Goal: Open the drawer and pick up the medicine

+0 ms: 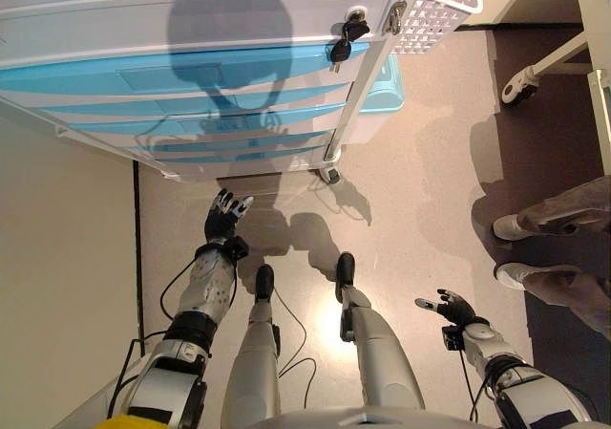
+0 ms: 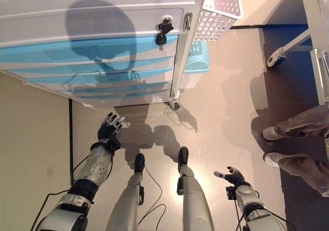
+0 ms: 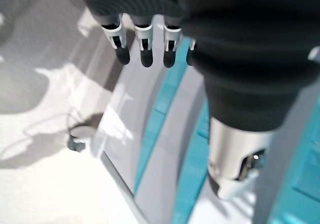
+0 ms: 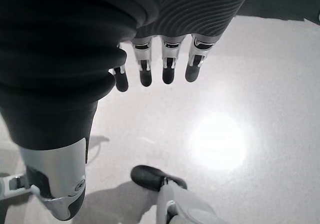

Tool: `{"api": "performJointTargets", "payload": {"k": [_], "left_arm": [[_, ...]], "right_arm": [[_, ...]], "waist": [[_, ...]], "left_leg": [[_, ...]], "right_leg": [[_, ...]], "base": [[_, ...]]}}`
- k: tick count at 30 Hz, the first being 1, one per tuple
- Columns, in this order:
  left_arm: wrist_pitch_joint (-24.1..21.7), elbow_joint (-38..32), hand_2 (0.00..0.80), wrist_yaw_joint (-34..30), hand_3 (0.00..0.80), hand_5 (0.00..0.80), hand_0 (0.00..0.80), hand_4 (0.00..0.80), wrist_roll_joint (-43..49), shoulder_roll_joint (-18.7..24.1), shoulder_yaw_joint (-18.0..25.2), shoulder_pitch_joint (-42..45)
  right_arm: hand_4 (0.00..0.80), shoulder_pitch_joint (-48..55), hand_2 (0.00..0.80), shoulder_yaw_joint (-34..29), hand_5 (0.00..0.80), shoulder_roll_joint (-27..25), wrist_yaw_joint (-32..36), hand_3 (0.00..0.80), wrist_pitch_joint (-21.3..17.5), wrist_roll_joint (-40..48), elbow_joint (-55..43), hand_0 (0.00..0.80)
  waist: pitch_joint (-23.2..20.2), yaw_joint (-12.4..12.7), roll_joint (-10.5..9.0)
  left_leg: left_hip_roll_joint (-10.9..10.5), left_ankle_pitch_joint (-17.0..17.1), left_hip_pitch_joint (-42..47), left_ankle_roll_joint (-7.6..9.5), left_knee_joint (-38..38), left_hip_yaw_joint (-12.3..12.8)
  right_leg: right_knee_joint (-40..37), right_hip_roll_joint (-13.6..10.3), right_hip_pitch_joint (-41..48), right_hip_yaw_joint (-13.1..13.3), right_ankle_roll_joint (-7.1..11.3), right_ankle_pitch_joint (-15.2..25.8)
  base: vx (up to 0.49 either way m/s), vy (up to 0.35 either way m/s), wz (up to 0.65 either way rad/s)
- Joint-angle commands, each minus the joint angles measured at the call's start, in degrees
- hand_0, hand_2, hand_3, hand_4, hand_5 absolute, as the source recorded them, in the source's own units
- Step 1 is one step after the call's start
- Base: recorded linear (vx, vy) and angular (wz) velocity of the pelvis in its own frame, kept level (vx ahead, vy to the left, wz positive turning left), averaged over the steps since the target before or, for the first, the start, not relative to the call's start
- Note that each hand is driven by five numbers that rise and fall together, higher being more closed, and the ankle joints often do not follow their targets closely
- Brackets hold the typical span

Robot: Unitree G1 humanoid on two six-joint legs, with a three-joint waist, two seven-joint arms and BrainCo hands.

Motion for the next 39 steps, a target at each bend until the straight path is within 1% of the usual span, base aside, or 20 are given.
{"api": "performJointTargets", "payload": {"k": [1, 7, 15, 20, 26, 30, 39], "left_arm": [[-3.56, -3.14, 0.000, 0.51, 0.000, 0.000, 0.000, 0.000, -2.11, 1.58, 0.70, -1.18], [-5.18, -4.96, 0.000, 0.76, 0.000, 0.000, 0.000, 0.000, -6.17, 0.86, 1.77, -3.32], [-6.98, -7.30, 0.000, 0.48, 0.000, 0.000, 0.000, 0.000, -9.88, 0.17, 1.42, -6.87], [-7.35, -7.92, 0.000, 0.31, 0.000, 0.000, 0.000, 0.000, -10.38, 0.47, 1.37, -7.96], [-8.89, -9.91, 0.000, 0.52, 0.000, 0.000, 0.000, 0.000, -12.65, 0.39, 1.92, -10.00], [-9.11, -9.89, 0.000, 0.31, 0.000, 0.000, 0.000, 0.000, -13.07, 0.95, 2.07, -10.79], [-10.02, -11.13, 0.000, -1.82, 0.000, 0.000, 0.000, 0.000, -18.11, 1.28, 3.49, -12.19]], "right_arm": [[0.000, 2.10, 0.000, 2.95, 0.000, -0.22, -0.92, 0.000, -0.84, 2.10, 0.13, 0.000], [0.000, 1.55, 0.000, 3.55, 0.000, 0.10, -0.88, 0.000, -0.97, 2.10, -0.24, 0.000], [0.000, 0.68, 0.000, 4.42, 0.000, 0.61, -0.90, 0.000, -1.21, 2.15, -0.94, 0.000], [0.000, 0.68, 0.000, 4.68, 0.000, 0.67, -0.80, 0.000, -1.29, 2.09, -1.29, 0.000], [0.000, 0.28, 0.000, 5.09, 0.000, 0.78, -0.82, 0.000, -1.46, 1.81, -1.51, 0.000], [0.000, 0.31, 0.000, 5.25, 0.000, 0.95, -0.57, 0.000, -1.48, 1.96, -1.73, 0.000], [0.000, 0.17, 0.000, 5.45, 0.000, 0.92, -0.01, 0.000, -1.57, 1.80, -1.70, 0.000]], "waist": [[-3.51, -0.10, -2.64], [-3.12, -0.33, -3.21], [-2.72, -0.89, -4.11], [-2.65, -1.17, -4.45], [-2.50, -1.41, -4.92], [-2.41, -1.51, -5.11], [-2.67, -1.81, -5.66]], "left_leg": [[-3.37, 1.29, -3.46, 3.34, 1.08, -2.00], [-3.23, 1.47, -3.58, 3.28, 0.36, -2.15], [-2.88, 1.82, -3.49, 3.09, -0.77, -2.09], [-2.77, 1.85, -3.35, 3.01, -1.05, -1.94], [-2.79, 1.80, -3.34, 3.01, -1.36, -1.84], [-2.73, 1.69, -3.39, 3.01, -1.40, -1.71], [-2.62, 1.48, -3.47, 2.98, -1.61, -1.55]], "right_leg": [[0.41, -0.12, 0.99, -1.17, 3.31, -0.85], [-0.06, 0.09, 0.69, -1.36, 3.29, -0.71], [-0.60, 0.42, 0.44, -1.58, 3.44, -0.42], [-0.65, 0.58, 0.31, -1.62, 3.50, -0.42], [-0.73, 0.68, 0.13, -1.61, 3.60, -0.33], [-0.81, 0.68, 0.15, -1.61, 3.64, -0.35], [-1.07, 0.75, 0.00, -1.63, 3.77, -0.18]], "base": [[0.000, 0.000, 0.00], [0.000, 0.000, 0.00], [0.000, 0.000, 0.00], [0.000, 0.000, 0.00], [0.005, -0.002, 0.00], [0.000, 0.000, 0.00], [0.000, 0.000, 0.00]]}}
